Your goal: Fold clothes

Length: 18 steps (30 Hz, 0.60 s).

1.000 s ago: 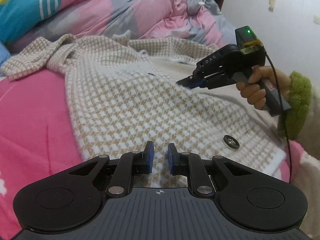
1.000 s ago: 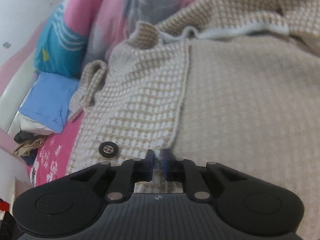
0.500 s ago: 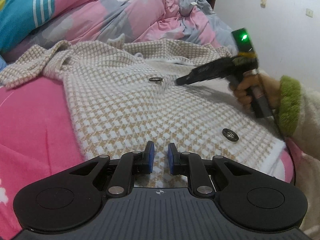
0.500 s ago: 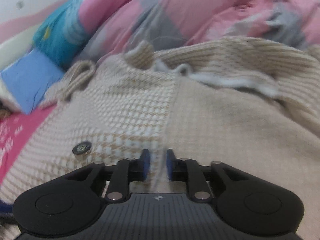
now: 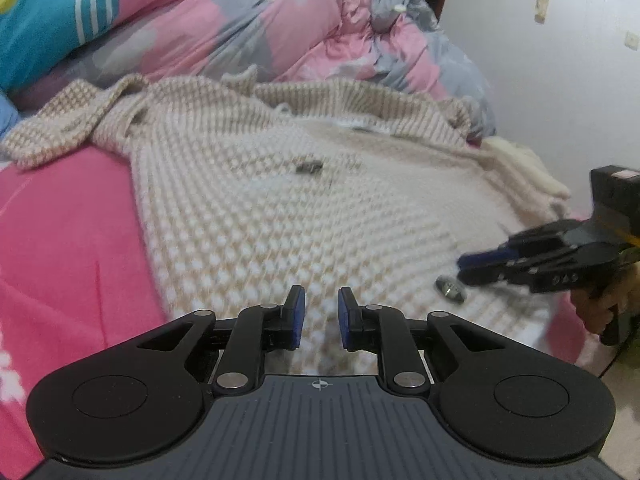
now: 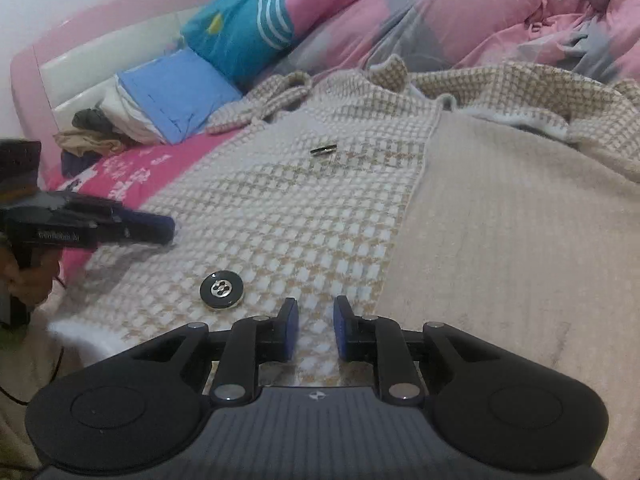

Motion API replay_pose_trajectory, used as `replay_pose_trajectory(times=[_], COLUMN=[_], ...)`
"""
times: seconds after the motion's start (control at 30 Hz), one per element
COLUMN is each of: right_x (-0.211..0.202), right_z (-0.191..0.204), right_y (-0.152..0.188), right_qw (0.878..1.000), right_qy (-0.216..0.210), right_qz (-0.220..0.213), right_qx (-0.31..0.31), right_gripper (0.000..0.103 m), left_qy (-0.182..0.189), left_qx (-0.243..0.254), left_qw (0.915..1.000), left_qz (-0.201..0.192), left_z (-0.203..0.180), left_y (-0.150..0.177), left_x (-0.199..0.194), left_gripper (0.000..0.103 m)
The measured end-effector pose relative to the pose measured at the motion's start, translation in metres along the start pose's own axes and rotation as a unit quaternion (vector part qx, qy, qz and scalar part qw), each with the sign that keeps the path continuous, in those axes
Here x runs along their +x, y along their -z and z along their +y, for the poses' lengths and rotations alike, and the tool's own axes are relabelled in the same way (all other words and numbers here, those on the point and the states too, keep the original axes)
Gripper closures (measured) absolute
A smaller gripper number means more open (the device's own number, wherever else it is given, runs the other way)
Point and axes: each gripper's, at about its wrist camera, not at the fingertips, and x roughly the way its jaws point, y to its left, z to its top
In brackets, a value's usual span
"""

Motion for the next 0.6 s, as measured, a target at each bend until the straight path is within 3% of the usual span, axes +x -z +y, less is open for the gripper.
replay_pose_trajectory(times=[0.17,0.4,0.5,0.6], right_x=[-0.013,0.021,0.052,0.092], right_z=[-0.001,-0.039,-0.058,-0.085], right_y=[-0.051,-0.133,-0.161,-0.183], right_qw=[1.000,0.997,0.996,0.994], right_qy=[0.015,0.049,0.076,0.102], right_qz=[-0.024,-0.052,-0.049,-0.039], right_qx=[-0.007,0.016,0.018,0.029], right_gripper=[0.082,0.078,0.071,0.071], left_qy=[0.017,0.033,0.073,0.114], left_qx=[0.022,0.032,-0.029,-0.091], left_qw=[0.9996,0.9984,0.9963,0.9887], left_qz=[-0.011,0.033,0.035,0.036], left_z=[0.000,0.018,0.042,0.064], left_y=[-0.036,-0.061,-0.054,-0.049], left_x=[0.022,0.115,0.129,0.135], left_gripper=[0.081,0.081,0.081,0.081])
